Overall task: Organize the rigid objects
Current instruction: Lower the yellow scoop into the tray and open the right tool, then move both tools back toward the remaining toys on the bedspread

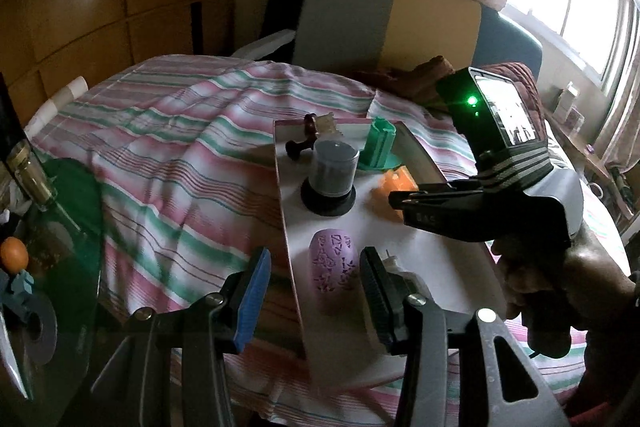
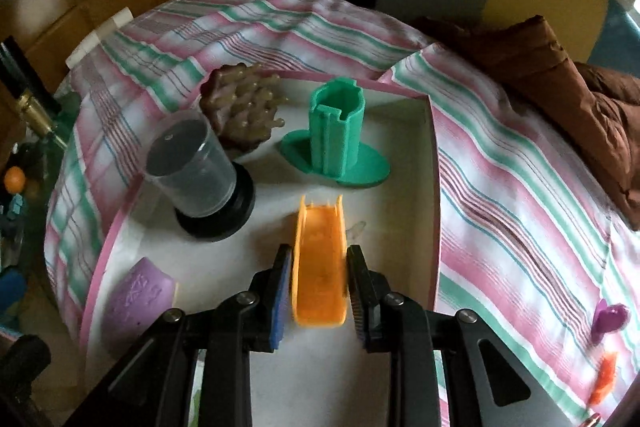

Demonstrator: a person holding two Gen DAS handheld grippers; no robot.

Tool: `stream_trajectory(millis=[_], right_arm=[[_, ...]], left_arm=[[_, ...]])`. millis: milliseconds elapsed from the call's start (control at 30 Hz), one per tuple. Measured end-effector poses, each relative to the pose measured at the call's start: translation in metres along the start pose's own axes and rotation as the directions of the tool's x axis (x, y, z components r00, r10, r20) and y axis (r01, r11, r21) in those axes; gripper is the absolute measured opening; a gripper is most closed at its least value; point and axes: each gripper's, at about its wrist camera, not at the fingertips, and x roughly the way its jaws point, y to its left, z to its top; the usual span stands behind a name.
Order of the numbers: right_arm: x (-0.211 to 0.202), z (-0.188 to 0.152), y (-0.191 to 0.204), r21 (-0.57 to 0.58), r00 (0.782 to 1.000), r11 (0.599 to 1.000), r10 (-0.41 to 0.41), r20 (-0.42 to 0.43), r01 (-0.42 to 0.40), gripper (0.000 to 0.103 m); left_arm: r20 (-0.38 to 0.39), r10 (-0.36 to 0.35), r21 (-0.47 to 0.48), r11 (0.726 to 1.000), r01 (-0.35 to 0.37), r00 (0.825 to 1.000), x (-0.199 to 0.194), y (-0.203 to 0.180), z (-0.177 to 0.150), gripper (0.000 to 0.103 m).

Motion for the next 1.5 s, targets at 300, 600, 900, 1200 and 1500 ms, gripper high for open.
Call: stream_trajectory(millis=[300,600,900,1200,1500], right_arm=[[-0.023,-0.006,-0.001,0.023,0.997,1.0,0.006,0.077,-0.008,0.046],[-0.065,-0.022,-0.009,0.059,0.982,0.998,-0.01,0.189,-0.001,0.054],[-0.106,-0.05,-0.048,0.136,0.962,0.989,-0.091,0.256,0.057,0.06],[-0.133,-0.098,-0.145,0.276,0.941,0.938,-0.272,0.201,0.212,0.066],[-0.173,-0.178,-0.292,0.607,0.851,0.705,-0.517,0.088,0.366,0.075]], left_arm=[[0.001,-0.003,0.018,1.0,0.003,1.0,-0.002,-0.006,-0.001,0.047],[0.017,-0.004,0.029,1.0,0.003,1.0,-0.011,-0.011,0.0,0.047],[0.023,-0.047,0.044,0.998,0.046,0.999,-0.018,-0.018,0.007,0.047],[0.054,-0.111,0.106,0.989,0.105,0.992,-0.031,-0.044,0.019,0.047],[0.059,-0.208,0.209,0.959,0.192,0.976,-0.038,-0.103,0.031,0.047]])
